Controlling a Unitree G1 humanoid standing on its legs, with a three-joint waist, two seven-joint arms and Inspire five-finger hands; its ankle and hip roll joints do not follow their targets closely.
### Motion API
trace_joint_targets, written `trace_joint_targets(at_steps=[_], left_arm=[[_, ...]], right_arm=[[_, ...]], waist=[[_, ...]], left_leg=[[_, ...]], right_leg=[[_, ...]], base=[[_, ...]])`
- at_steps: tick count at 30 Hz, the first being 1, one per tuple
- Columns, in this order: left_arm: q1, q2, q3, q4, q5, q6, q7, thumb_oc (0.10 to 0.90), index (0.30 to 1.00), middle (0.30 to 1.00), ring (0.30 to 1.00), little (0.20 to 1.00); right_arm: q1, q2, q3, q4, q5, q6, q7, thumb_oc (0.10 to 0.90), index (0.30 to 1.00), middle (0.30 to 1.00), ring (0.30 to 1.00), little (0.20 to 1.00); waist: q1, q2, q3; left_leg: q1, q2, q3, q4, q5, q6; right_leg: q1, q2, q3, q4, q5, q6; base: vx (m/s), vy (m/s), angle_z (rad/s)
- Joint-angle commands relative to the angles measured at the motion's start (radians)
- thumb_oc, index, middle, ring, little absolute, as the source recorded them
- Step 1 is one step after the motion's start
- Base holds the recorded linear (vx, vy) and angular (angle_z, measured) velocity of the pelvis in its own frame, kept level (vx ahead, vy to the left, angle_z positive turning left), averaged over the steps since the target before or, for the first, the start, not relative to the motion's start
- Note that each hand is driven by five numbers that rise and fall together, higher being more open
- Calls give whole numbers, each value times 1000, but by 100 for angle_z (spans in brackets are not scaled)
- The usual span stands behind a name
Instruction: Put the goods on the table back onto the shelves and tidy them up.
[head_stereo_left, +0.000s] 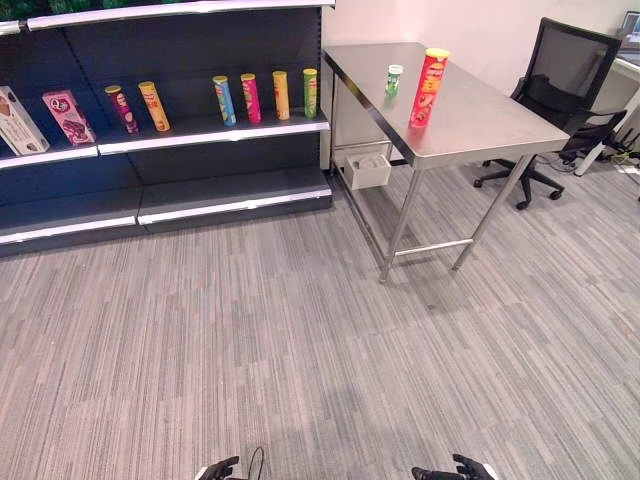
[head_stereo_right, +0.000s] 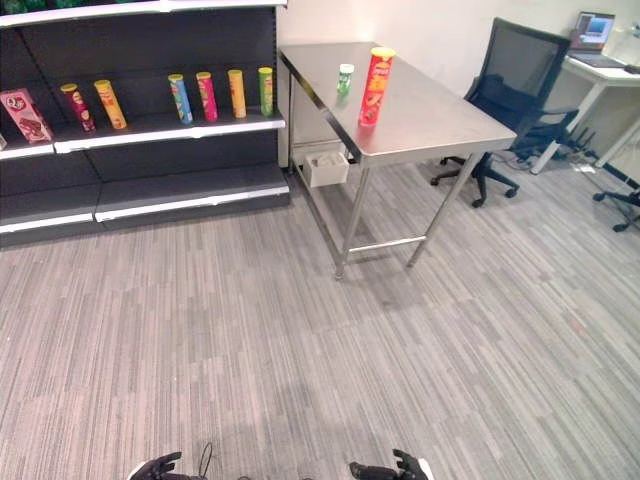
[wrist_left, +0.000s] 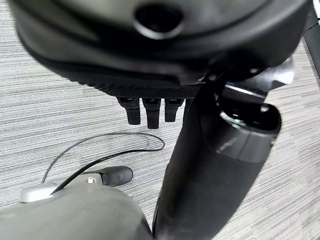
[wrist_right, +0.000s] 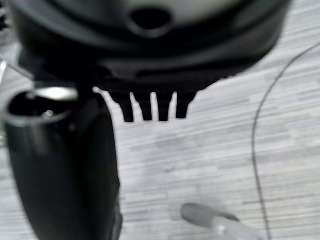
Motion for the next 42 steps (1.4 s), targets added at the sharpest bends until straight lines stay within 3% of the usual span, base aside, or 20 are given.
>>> trace_joint_targets(at_steps=[1, 20, 42], left_arm=[[-86, 20, -3, 35, 4, -45, 1, 800, 900, 900, 900, 900], [-100, 25, -18, 74, 33, -53, 2, 800, 900, 900, 900, 900], [-99, 25, -23, 70, 18, -43, 3, 800, 900, 900, 900, 900]], right_arm=[[-58, -32, 1, 22, 41, -25, 1, 800, 900, 900, 900, 900], [-85, -40, 37, 134, 4, -21, 26, 800, 900, 900, 900, 900], [-75, -50, 37, 111, 23, -19, 27, 800, 900, 900, 900, 900]], waist=[[27, -12, 19], [27, -9, 18], [20, -6, 29]], left_leg=[[56, 55, 43, 8, -106, -59], [52, 54, 38, 8, -102, -61], [52, 65, 26, 8, -101, -58]], right_leg=[[1, -78, -31, 13, -8, 116], [4, -76, -35, 13, -6, 115], [-5, -57, -14, 13, -18, 100]], base=[[0, 0, 0], [0, 0, 0], [3, -8, 0]])
